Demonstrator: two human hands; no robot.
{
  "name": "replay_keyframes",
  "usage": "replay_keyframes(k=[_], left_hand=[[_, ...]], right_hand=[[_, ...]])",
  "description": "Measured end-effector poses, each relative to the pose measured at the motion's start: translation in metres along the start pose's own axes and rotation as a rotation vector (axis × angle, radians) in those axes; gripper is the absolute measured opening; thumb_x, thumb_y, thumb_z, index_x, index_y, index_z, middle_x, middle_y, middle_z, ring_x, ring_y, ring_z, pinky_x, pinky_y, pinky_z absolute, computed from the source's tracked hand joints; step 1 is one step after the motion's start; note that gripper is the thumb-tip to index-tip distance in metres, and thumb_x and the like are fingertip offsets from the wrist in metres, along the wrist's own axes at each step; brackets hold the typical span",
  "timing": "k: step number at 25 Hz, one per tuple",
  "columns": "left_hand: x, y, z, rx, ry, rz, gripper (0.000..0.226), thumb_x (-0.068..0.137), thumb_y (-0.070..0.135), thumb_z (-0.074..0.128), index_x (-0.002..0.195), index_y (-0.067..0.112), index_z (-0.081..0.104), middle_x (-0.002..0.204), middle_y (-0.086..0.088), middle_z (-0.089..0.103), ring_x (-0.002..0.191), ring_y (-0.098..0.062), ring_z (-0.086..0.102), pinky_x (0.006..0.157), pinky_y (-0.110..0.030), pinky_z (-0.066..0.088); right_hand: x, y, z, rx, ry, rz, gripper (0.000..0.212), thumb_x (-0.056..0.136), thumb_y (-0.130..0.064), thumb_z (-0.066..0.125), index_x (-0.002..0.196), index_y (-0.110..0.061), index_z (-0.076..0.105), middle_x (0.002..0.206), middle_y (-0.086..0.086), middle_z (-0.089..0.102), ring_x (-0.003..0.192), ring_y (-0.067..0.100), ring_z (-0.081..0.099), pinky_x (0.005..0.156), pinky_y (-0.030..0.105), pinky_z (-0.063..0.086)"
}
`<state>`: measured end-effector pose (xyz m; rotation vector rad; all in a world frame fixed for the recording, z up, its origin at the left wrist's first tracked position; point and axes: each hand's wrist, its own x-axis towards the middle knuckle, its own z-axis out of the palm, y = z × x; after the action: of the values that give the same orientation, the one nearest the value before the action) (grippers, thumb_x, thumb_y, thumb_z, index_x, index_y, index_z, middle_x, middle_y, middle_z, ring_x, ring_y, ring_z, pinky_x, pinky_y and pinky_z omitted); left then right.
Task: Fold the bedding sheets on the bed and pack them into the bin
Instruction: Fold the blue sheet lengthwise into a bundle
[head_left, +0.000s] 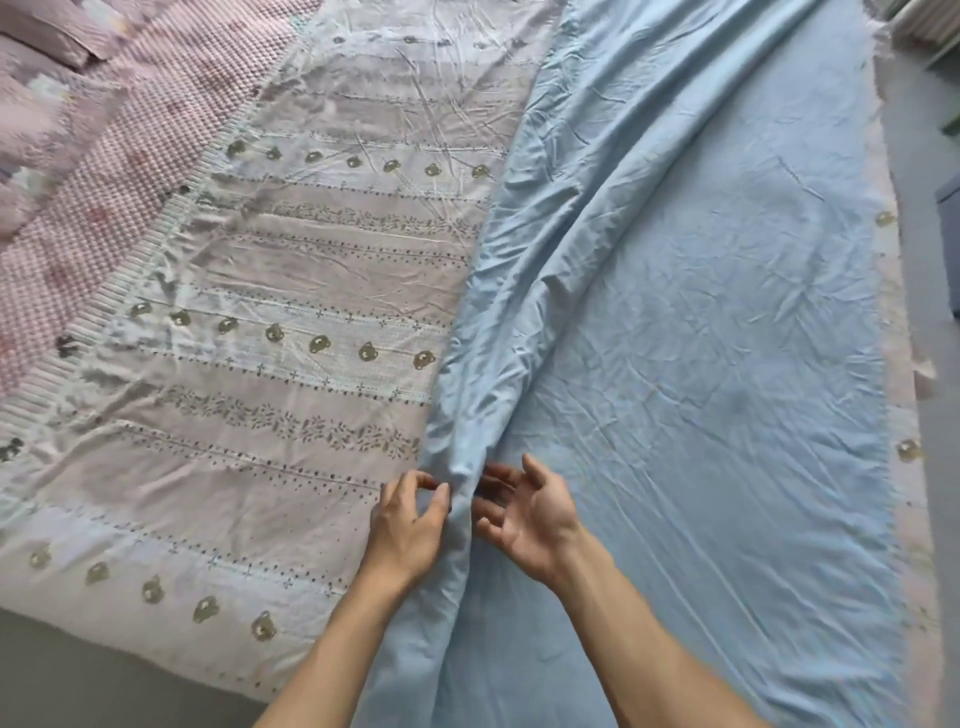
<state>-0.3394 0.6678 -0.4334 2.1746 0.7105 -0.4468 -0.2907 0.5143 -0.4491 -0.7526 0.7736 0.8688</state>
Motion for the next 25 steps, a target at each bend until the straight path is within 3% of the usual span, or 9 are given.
replay_keyframes(k=[3,6,9,12,14,17,19,21,25], left_hand=[[-0.004,-0.021,-0.007,-0.080,-0.001,-0.161,0.042,0.089,0.044,0.062,0.123,0.021,0.055,0.126,-0.008,0.056,0.114,-0.025,0.055,0.099,-0.040,0.045],[-0.017,-0.022,-0.018,-0.325,-0.066,-0.163,0.070,0.067,0.071,0.062,0.121,0.026,0.057,0.111,0.003,0.065,0.102,-0.014,0.062,0.086,-0.030,0.049],[-0.028,-0.019,-0.023,-0.474,-0.210,-0.065,0.068,0.061,0.070,0.072,0.114,0.028,0.065,0.104,0.005,0.073,0.099,-0.010,0.068,0.085,-0.029,0.054],[-0.026,-0.026,-0.025,-0.320,0.036,0.041,0.047,0.069,0.062,0.068,0.096,0.023,0.072,0.089,0.003,0.075,0.086,-0.010,0.070,0.078,-0.038,0.057],[-0.022,-0.033,-0.027,-0.402,0.118,0.003,0.051,0.077,0.060,0.060,0.084,0.011,0.073,0.084,-0.012,0.073,0.077,-0.020,0.067,0.075,-0.045,0.056],[-0.019,-0.032,-0.032,-0.420,0.085,-0.021,0.028,0.094,0.037,0.061,0.084,0.014,0.074,0.084,-0.005,0.075,0.087,-0.024,0.071,0.080,-0.045,0.057],[-0.021,-0.029,-0.030,-0.469,-0.037,-0.077,0.019,0.090,0.038,0.067,0.096,0.020,0.071,0.094,0.001,0.074,0.095,-0.020,0.070,0.084,-0.037,0.056],[-0.026,-0.025,-0.016,-0.469,-0.227,-0.152,0.046,0.079,0.045,0.077,0.115,0.023,0.062,0.110,0.003,0.069,0.101,-0.011,0.067,0.090,-0.032,0.054],[-0.020,-0.020,0.016,0.017,-0.091,-0.130,0.081,0.075,0.050,0.076,0.143,0.026,0.039,0.137,-0.005,0.043,0.124,-0.024,0.047,0.106,-0.038,0.042]], right_hand=[[0.006,0.012,0.016,-0.259,0.014,-0.049,0.040,0.087,-0.039,0.056,0.111,-0.009,0.067,0.090,0.009,0.068,0.074,0.027,0.061,0.067,0.034,0.053],[0.014,0.015,0.034,-0.288,-0.059,-0.128,0.040,0.083,-0.040,0.066,0.118,-0.021,0.069,0.101,0.012,0.072,0.089,0.028,0.067,0.074,0.036,0.057],[0.023,0.017,0.042,-0.309,-0.086,-0.155,0.033,0.086,-0.035,0.071,0.114,-0.017,0.071,0.106,0.017,0.073,0.095,0.032,0.069,0.087,0.045,0.058],[0.031,0.025,0.048,-0.200,-0.117,-0.128,0.046,0.076,-0.030,0.076,0.114,-0.005,0.069,0.109,0.022,0.069,0.099,0.034,0.066,0.096,0.053,0.052],[0.031,0.031,0.048,-0.069,-0.165,-0.046,0.048,0.077,-0.029,0.076,0.116,-0.001,0.066,0.106,0.022,0.067,0.096,0.034,0.066,0.091,0.051,0.055],[0.023,0.034,0.041,0.058,-0.170,0.007,0.051,0.074,-0.024,0.082,0.115,0.000,0.064,0.100,0.023,0.064,0.088,0.036,0.066,0.079,0.048,0.058],[0.012,0.035,0.034,0.017,-0.069,-0.044,0.056,0.070,-0.019,0.086,0.117,0.002,0.065,0.103,0.026,0.068,0.093,0.042,0.067,0.082,0.053,0.057],[-0.002,0.037,0.020,-0.098,0.197,-0.224,0.035,0.074,-0.010,0.082,0.105,0.001,0.070,0.095,0.021,0.074,0.092,0.041,0.071,0.082,0.055,0.058],[-0.051,0.030,-0.020,-0.266,0.514,-0.480,0.012,0.072,-0.009,0.082,0.080,-0.009,0.073,0.077,0.007,0.076,0.076,0.029,0.072,0.074,0.046,0.059]])
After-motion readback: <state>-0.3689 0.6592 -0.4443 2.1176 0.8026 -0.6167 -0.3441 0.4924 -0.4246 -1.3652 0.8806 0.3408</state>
